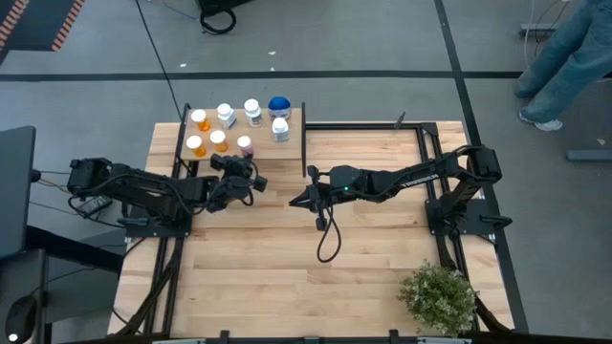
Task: Pick and place medicine bottles onto shelf by color
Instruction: Adjust the pill bottles on the shelf
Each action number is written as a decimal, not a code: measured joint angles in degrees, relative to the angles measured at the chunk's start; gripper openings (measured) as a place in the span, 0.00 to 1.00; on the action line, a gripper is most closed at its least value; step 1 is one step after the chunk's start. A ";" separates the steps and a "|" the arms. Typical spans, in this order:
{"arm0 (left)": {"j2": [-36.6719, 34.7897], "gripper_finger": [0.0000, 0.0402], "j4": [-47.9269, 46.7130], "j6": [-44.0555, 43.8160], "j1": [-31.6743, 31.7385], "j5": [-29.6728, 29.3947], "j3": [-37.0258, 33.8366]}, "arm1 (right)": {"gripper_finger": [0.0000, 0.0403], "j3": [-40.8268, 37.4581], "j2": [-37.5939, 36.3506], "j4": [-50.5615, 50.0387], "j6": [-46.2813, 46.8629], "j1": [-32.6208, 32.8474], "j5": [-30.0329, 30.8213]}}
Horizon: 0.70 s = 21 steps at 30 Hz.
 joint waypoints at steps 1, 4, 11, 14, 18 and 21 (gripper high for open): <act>0.00 0.02 0.00 0.23 0.34 0.19 0.00 | 0.07 0.00 0.00 0.00 0.02 0.00 -0.02; 0.00 0.02 0.05 0.52 1.37 1.16 0.00 | 0.07 0.00 0.00 0.00 0.02 0.00 0.00; 0.00 0.02 0.82 0.87 3.09 3.70 0.00 | 0.07 0.00 0.00 0.01 0.22 0.00 0.00; 0.00 0.03 0.95 1.01 3.39 3.99 0.00 | 0.07 0.00 0.00 0.02 0.22 0.00 0.00; 0.00 0.01 0.83 1.98 2.60 3.97 0.00 | 0.07 0.00 0.00 -0.27 0.22 0.00 0.00; -0.01 0.01 0.81 1.75 2.17 4.01 0.00 | 0.07 0.00 0.00 -0.37 0.22 0.00 0.00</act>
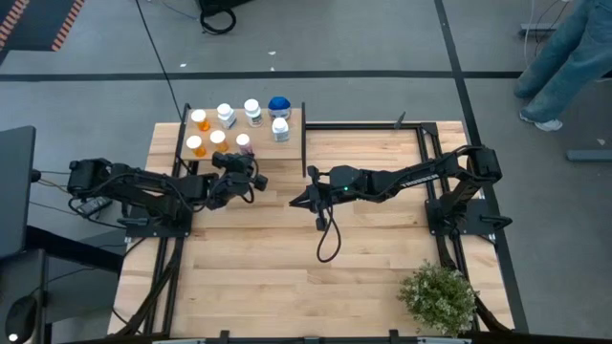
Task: Pick and place medicine bottles onto shelf by color
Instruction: Adjust the pill bottles on the shelf
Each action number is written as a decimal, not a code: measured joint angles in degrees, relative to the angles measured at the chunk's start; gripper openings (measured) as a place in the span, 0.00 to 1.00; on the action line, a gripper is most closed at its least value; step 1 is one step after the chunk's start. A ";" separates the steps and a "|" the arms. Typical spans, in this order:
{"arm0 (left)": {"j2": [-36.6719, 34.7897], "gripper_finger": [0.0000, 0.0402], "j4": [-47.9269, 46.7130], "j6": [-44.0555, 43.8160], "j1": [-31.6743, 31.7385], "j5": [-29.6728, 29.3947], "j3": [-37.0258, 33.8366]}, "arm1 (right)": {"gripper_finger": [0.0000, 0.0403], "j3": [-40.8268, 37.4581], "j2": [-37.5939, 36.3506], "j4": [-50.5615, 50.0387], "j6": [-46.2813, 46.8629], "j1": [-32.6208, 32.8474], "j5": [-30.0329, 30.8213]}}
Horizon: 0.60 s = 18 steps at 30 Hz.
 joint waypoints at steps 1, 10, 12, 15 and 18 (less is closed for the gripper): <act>-0.01 0.02 -0.08 -0.02 -0.26 -0.02 0.00 | 0.07 0.00 0.00 0.00 0.00 0.00 0.00; -0.16 0.01 -7.28 -3.89 -3.54 -4.20 0.00 | 0.07 0.00 0.00 -0.44 0.01 0.00 0.00; -0.16 0.01 -9.35 -6.25 -3.84 -5.62 0.00 | 0.07 0.00 0.00 -0.44 0.00 0.00 0.00; -0.16 0.01 -11.70 -8.80 -3.84 -6.23 0.00 | 0.07 0.00 0.00 -0.46 0.29 0.00 0.00; -0.19 0.01 -12.99 -10.77 -3.84 -8.17 0.00 | 0.07 0.00 0.00 -0.46 0.41 0.00 0.00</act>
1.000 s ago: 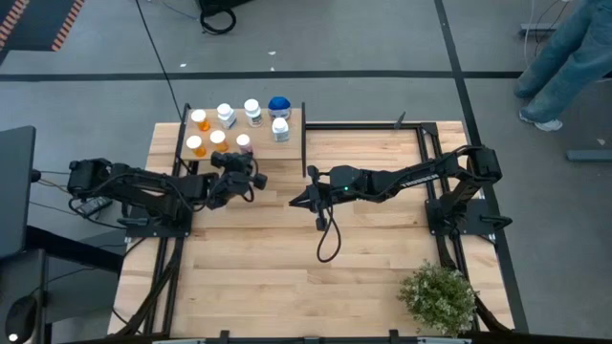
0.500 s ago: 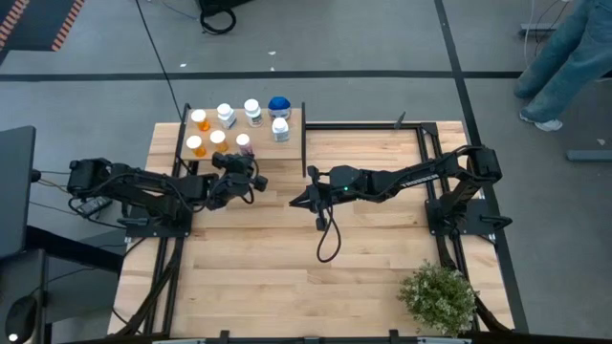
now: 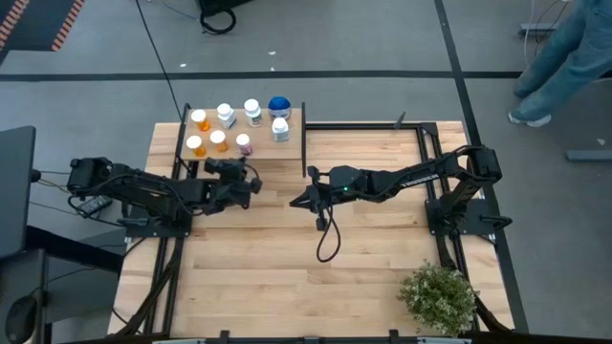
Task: Pick and place medicine bottles onto shelf by color
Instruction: Adjust the pill bottles on the shelf, then return to Home Position
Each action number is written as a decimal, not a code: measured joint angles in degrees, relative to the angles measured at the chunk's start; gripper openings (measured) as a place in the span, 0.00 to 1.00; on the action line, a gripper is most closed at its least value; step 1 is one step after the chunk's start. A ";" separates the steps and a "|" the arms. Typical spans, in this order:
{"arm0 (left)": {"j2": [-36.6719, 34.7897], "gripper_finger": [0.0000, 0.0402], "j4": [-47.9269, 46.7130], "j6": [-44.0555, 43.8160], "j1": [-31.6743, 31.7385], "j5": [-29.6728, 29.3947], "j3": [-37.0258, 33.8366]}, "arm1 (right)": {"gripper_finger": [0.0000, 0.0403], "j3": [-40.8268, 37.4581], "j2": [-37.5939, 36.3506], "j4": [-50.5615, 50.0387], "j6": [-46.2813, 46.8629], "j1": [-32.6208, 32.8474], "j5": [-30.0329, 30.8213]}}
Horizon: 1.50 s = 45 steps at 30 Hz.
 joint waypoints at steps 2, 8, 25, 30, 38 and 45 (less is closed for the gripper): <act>0.00 0.01 -0.60 -0.47 0.02 -1.67 0.00 | 0.07 0.00 0.00 0.02 0.02 0.00 0.00; 0.00 0.02 -0.72 -1.05 2.02 -4.10 0.00 | 0.07 0.00 0.00 0.01 0.02 0.00 -0.01; 0.00 0.01 9.01 6.56 5.09 -0.66 0.00 | 0.07 0.00 0.00 0.00 0.22 0.00 0.00; 0.00 0.03 7.99 6.69 4.90 0.18 0.00 | 0.07 0.00 0.00 -0.94 0.22 0.00 0.00; 0.00 0.01 4.17 1.80 -0.89 0.95 0.00 | 0.07 0.00 0.00 -2.77 0.22 0.00 0.00; 0.00 0.01 4.53 2.16 -3.90 -0.40 0.00 | 0.07 0.00 0.00 -2.78 0.34 0.00 -0.01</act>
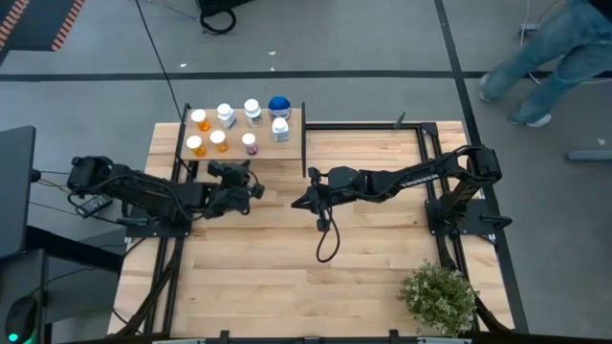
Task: Pick and place medicine bottles onto shelf by color
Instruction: Return to Home Position
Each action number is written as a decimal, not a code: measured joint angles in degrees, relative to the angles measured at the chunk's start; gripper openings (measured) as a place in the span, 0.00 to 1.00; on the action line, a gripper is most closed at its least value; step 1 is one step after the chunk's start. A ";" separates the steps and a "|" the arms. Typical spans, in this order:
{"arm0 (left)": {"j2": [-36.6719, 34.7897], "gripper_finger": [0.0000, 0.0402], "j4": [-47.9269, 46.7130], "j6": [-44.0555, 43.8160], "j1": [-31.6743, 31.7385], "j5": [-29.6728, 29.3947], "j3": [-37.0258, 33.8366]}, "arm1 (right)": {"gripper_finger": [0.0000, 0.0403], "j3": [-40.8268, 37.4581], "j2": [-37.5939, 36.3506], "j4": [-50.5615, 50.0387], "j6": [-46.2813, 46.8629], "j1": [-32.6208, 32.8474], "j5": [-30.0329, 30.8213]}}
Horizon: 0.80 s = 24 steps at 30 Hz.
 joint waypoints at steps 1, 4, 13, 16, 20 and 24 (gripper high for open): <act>0.00 0.01 0.02 -0.02 -0.36 0.00 0.00 | 0.07 0.00 0.00 0.00 0.13 0.00 0.01; 0.00 0.03 0.03 0.04 -2.42 0.96 0.00 | 0.07 0.00 0.00 -0.08 0.19 0.00 0.01; 0.00 0.01 5.81 8.43 -16.13 4.24 0.04 | 0.07 -0.04 -5.28 -3.53 0.81 -0.17 4.67; 0.00 0.03 10.54 11.05 -19.12 7.86 0.04 | 0.07 -0.06 -7.46 -4.49 -0.15 -1.57 6.61; 0.00 0.03 15.20 13.12 -21.84 10.47 0.07 | 0.07 -0.04 -9.86 -4.38 -0.75 -4.05 6.72; 0.00 0.02 17.61 15.74 -23.97 12.60 0.07 | 0.07 -0.07 -12.13 -6.48 -0.77 -5.90 6.11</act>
